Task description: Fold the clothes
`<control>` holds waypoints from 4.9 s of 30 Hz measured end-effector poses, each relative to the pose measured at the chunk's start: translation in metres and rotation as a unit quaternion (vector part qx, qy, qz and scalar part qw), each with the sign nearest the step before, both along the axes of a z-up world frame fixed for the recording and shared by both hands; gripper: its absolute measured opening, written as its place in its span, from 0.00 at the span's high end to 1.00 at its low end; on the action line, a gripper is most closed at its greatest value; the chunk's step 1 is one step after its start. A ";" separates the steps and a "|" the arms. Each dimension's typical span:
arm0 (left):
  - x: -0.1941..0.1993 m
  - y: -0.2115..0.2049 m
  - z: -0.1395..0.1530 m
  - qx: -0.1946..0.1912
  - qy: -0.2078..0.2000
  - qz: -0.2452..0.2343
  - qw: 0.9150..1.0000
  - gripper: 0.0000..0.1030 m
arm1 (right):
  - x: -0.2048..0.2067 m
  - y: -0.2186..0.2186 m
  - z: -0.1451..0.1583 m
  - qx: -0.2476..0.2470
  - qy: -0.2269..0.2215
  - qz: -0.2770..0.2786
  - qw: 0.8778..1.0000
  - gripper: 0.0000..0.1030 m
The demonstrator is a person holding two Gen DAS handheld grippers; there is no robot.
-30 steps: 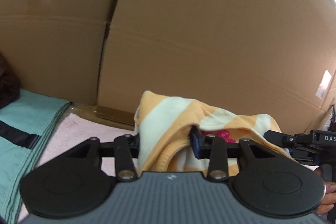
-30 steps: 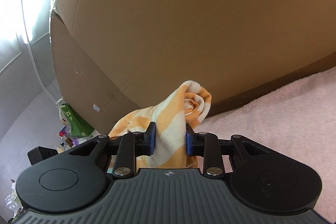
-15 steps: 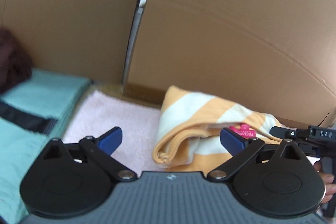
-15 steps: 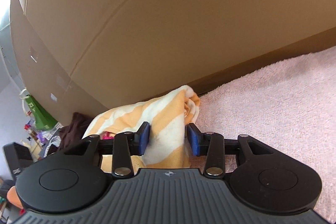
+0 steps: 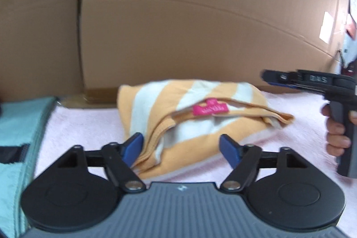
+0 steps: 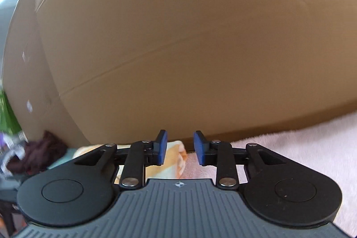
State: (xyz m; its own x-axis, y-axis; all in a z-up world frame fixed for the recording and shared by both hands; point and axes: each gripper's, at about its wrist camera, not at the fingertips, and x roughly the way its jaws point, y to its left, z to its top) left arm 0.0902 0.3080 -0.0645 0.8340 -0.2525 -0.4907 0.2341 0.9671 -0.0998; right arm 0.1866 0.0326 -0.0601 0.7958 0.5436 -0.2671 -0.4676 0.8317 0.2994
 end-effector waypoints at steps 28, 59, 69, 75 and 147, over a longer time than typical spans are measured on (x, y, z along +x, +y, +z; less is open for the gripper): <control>-0.018 0.016 0.010 -0.071 -0.027 -0.037 0.996 0.07 | -0.010 0.077 -0.015 -0.082 0.014 0.067 0.994 0.72; 0.029 -0.004 0.022 -0.023 -0.058 0.126 0.990 0.59 | -0.016 0.041 -0.023 -0.100 0.029 0.016 0.994 0.77; 0.017 -0.009 0.002 0.043 -0.045 0.119 0.991 0.55 | -0.014 0.047 -0.026 -0.104 0.029 0.011 0.994 0.72; 0.008 -0.005 0.003 0.044 -0.032 0.110 0.992 0.49 | -0.015 0.049 -0.026 -0.116 0.028 0.004 0.993 0.61; -0.124 -0.147 0.010 0.151 0.051 0.242 0.957 0.01 | -0.255 -0.082 0.001 -0.123 0.044 -0.143 0.981 0.02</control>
